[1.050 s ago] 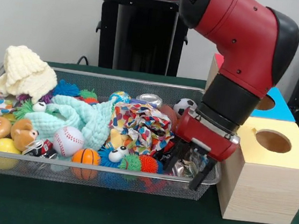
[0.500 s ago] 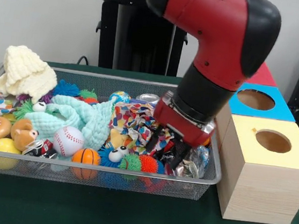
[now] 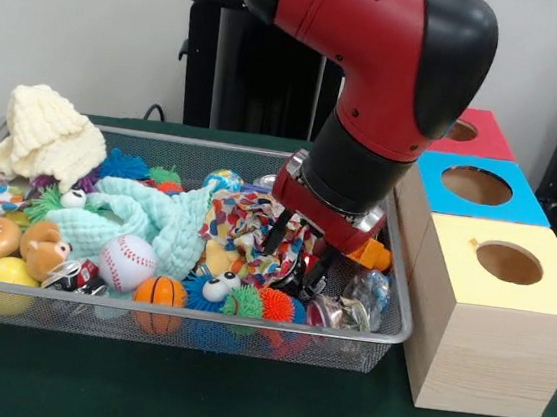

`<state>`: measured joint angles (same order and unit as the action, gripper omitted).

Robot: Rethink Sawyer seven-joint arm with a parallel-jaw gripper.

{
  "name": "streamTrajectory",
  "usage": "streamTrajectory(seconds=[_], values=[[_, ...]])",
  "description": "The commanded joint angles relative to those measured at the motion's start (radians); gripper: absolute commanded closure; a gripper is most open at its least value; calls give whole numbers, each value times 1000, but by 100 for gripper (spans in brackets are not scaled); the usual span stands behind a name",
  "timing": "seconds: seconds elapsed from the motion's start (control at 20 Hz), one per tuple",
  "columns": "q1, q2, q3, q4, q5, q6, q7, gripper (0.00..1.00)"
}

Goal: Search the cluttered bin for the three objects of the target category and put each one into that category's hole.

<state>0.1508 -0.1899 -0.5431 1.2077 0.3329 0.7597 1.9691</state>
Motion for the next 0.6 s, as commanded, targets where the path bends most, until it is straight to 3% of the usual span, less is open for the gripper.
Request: streamTrajectory(seconds=[0.05, 0.3, 0.6], values=[[27, 40, 108, 29, -65, -89, 101, 0], [67, 119, 70, -1, -60, -181, 186, 0], [123, 128, 65, -7, -18, -175, 220, 0]])
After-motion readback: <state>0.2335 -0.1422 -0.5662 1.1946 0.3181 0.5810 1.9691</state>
